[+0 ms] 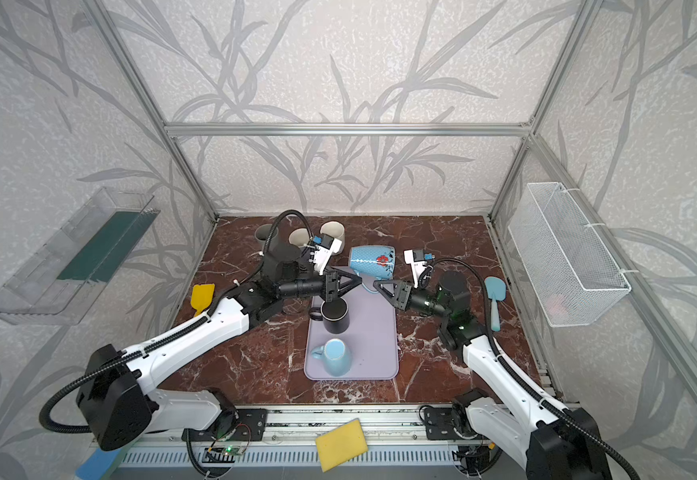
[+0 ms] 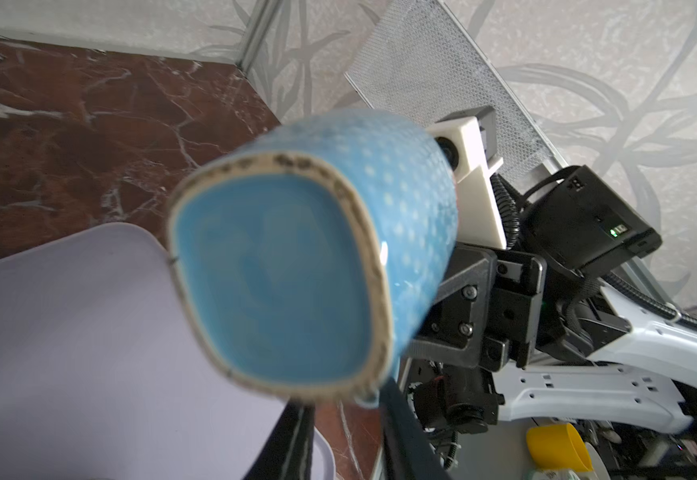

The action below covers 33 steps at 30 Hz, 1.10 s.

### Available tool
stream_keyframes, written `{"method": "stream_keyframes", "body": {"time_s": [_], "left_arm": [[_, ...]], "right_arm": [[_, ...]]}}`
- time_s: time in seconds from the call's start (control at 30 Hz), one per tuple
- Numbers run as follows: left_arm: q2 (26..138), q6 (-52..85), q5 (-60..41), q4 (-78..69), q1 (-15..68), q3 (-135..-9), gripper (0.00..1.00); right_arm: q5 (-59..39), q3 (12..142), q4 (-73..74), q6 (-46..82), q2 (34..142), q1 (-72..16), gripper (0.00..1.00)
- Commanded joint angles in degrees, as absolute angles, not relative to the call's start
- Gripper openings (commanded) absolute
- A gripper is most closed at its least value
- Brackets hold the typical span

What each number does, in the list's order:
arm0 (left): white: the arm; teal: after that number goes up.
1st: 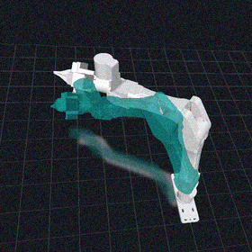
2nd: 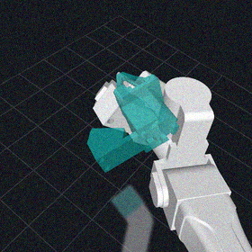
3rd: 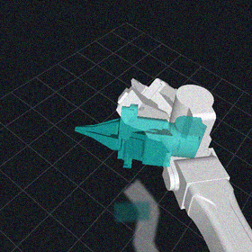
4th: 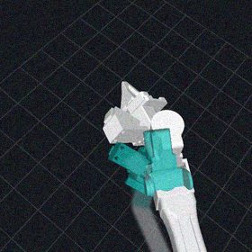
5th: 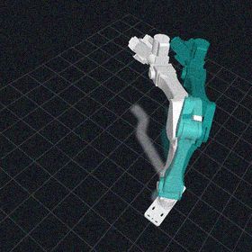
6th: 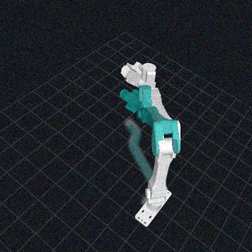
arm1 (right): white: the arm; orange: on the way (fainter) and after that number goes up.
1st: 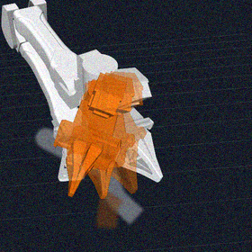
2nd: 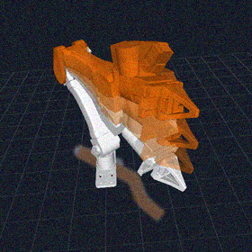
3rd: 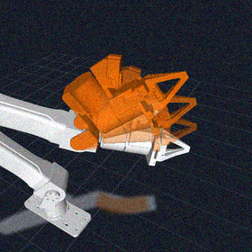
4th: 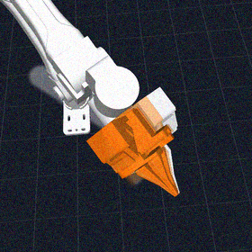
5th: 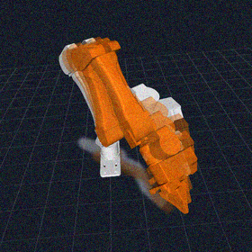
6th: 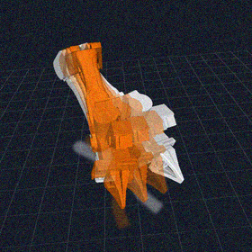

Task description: Turn the mug right side up

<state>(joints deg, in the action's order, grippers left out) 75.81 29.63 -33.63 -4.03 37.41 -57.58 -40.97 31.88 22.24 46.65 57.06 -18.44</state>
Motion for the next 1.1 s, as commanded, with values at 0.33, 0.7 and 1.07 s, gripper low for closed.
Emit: {"method": "stream_keyframes", "body": {"time_s": [0.33, 0.7, 1.07], "left_arm": [[73.5, 27.2, -30.6, -2.2, 36.7, -57.3, 0.35], [69.5, 25.2, -25.3, 3.9, 36.7, -57.0, 0.34], [64.5, 25.1, -22.5, 6.2, 36.7, -53.3, 0.33]], "right_arm": [[-37.7, 33.7, 22.8, 45.8, 55.8, -17.7, 0.00], [-32.4, 38.7, 8.3, 36.9, 58.4, -17.7, 0.00], [-29.2, 45.8, -0.1, 31.0, 67.5, -17.7, 0.00]]}}
